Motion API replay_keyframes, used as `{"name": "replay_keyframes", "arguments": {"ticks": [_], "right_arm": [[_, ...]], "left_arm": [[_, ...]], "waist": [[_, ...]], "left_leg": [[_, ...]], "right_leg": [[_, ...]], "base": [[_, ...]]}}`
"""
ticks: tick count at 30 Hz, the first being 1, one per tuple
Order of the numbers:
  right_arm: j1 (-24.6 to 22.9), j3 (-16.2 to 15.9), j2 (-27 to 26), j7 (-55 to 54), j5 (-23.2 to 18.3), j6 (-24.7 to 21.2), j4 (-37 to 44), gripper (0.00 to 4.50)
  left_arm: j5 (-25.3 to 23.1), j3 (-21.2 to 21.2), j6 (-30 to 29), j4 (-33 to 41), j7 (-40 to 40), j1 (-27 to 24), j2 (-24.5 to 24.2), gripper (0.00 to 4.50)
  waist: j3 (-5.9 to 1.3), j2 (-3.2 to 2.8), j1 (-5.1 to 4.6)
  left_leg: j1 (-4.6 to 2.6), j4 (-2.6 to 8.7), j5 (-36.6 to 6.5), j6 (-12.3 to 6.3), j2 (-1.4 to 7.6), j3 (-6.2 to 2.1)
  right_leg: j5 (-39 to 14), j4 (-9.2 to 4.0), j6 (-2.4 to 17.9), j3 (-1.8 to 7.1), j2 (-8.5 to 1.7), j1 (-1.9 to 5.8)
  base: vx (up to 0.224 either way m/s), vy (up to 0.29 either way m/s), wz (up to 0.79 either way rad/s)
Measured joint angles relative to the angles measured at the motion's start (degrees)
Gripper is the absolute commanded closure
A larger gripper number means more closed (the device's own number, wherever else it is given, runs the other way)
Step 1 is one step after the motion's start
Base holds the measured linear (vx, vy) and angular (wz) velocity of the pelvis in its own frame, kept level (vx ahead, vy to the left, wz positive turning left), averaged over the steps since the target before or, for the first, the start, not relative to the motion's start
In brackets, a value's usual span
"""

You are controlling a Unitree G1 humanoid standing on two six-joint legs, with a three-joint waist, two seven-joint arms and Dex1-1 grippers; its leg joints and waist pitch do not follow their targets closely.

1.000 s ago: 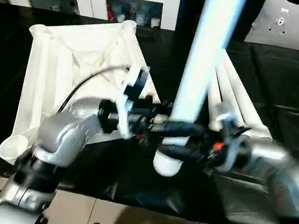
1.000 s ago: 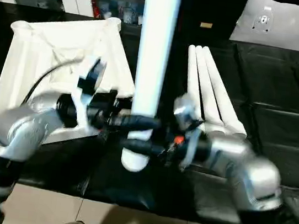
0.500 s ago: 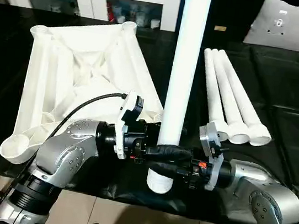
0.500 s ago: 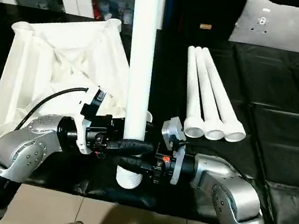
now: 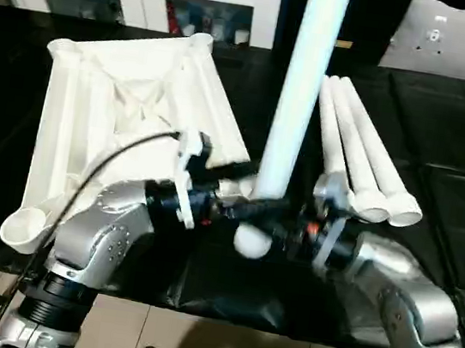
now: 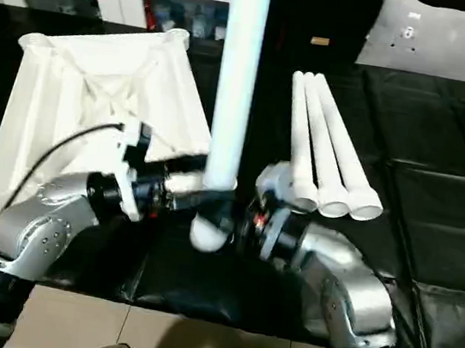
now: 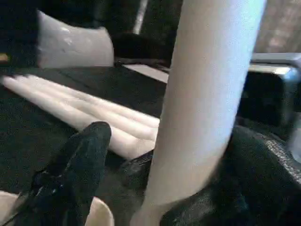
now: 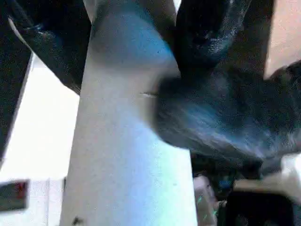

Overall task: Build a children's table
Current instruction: Insert table leg to table base

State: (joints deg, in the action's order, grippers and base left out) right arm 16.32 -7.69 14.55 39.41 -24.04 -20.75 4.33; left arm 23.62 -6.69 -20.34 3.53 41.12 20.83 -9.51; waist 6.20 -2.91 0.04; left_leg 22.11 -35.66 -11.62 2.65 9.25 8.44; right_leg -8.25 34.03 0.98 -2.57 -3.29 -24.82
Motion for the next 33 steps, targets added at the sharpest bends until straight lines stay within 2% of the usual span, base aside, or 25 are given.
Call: {"name": "replay_keyframes", "arguments": {"ticks": [2, 4, 7, 12, 18, 25, 28, 31, 33], "right_arm": [[0.2, -0.3, -1.7, -2.3, 1.5, 1.4, 0.0, 2.55], [0.3, -0.7, -3.4, -5.1, 3.3, 3.2, -0.6, 2.55], [0.4, -1.3, -4.6, -7.2, 5.2, 4.9, -1.6, 2.55], [1.2, -1.4, -5.4, -8.5, 6.4, 5.4, -2.4, 2.55], [1.3, -1.4, -5.9, -9.0, 6.9, 6.0, -2.8, 2.55], [1.3, -1.4, -6.0, -8.9, 7.7, 6.5, -3.0, 2.55], [1.3, -1.4, -6.0, -8.7, 7.7, 6.5, -3.0, 2.55], [1.3, -1.4, -5.4, -7.4, 7.5, 6.4, -3.0, 2.55], [1.3, -1.6, -5.0, -6.2, 7.0, 6.0, -3.0, 2.55]], "left_arm": [[-2.9, -1.1, 1.7, 1.1, -3.8, 0.0, 1.6, 0.59], [-6.1, -1.7, 3.0, 1.5, -8.4, 0.0, 3.5, 0.9], [-8.5, -2.5, 3.7, 1.7, -12.5, -0.2, 5.1, 0.93], [-10.5, -3.0, 5.5, 1.8, -15.2, -0.6, 5.8, 0.93], [-12.6, -3.3, 7.8, 1.9, -16.1, -1.1, 5.9, 0.93], [-12.2, -3.7, 7.8, 1.9, -16.7, -1.4, 6.6, 0.93], [-11.5, -3.7, 8.0, 1.9, -14.5, -1.9, 5.9, 0.93], [-8.5, -3.4, 7.8, 1.7, -11.1, -2.2, 5.2, 0.93], [-5.0, -1.6, 6.8, 1.4, -9.1, -1.7, 5.3, 0.92]], "waist": [[0.0, 0.0, -0.03], [0.0, 0.0, -0.18], [0.01, 0.01, -0.54], [0.03, 0.04, -1.4], [0.03, 0.05, -1.37], [0.04, 0.05, -1.36], [0.03, 0.05, -1.41], [0.03, 0.05, -1.34], [0.03, 0.05, -1.35]], "left_leg": [[0.01, 0.0, 0.0, 0.0, 0.0, 0.0], [0.02, 0.02, 0.0, 0.01, 0.0, 0.0], [0.05, 0.02, 0.0, 0.01, 0.0, 0.0], [0.1, 0.02, 0.0, 0.01, 0.0, 0.0], [0.1, 0.08, 0.0, 0.01, 0.0, -0.01], [0.14, 0.09, 0.0, 0.01, 0.0, -0.01], [0.12, 0.11, 0.0, 0.01, 0.0, 0.0], [0.12, 0.12, 0.0, 0.01, 0.0, -0.01], [0.12, 0.12, 0.0, 0.01, 0.0, 0.0]], "right_leg": [[0.0, -0.01, 0.0, 0.01, 0.0, 0.0], [0.0, -0.03, 0.0, 0.0, 0.0, -0.02], [0.0, -0.05, 0.0, 0.0, 0.0, -0.03], [0.0, -0.06, -0.1, -0.01, 0.0, -0.08], [0.0, -0.07, -0.1, -0.03, 0.0, -0.11], [0.0, -0.13, -0.1, -0.02, 0.0, -0.11], [0.0, -0.12, -0.1, -0.02, 0.0, -0.11], [0.0, -0.12, -0.1, -0.02, 0.0, -0.13], [0.0, -0.12, -0.1, -0.01, 0.0, -0.12]], "base": [[0.0, 0.0, 0.0], [0.0, 0.0, 0.0], [0.0, 0.0, 0.0], [0.0, 0.0, 0.0], [0.0, 0.0, 0.0], [0.0, 0.0, 0.0], [0.0, 0.0, 0.0], [0.0, 0.0, 0.0], [0.0, 0.0, 0.0]]}}
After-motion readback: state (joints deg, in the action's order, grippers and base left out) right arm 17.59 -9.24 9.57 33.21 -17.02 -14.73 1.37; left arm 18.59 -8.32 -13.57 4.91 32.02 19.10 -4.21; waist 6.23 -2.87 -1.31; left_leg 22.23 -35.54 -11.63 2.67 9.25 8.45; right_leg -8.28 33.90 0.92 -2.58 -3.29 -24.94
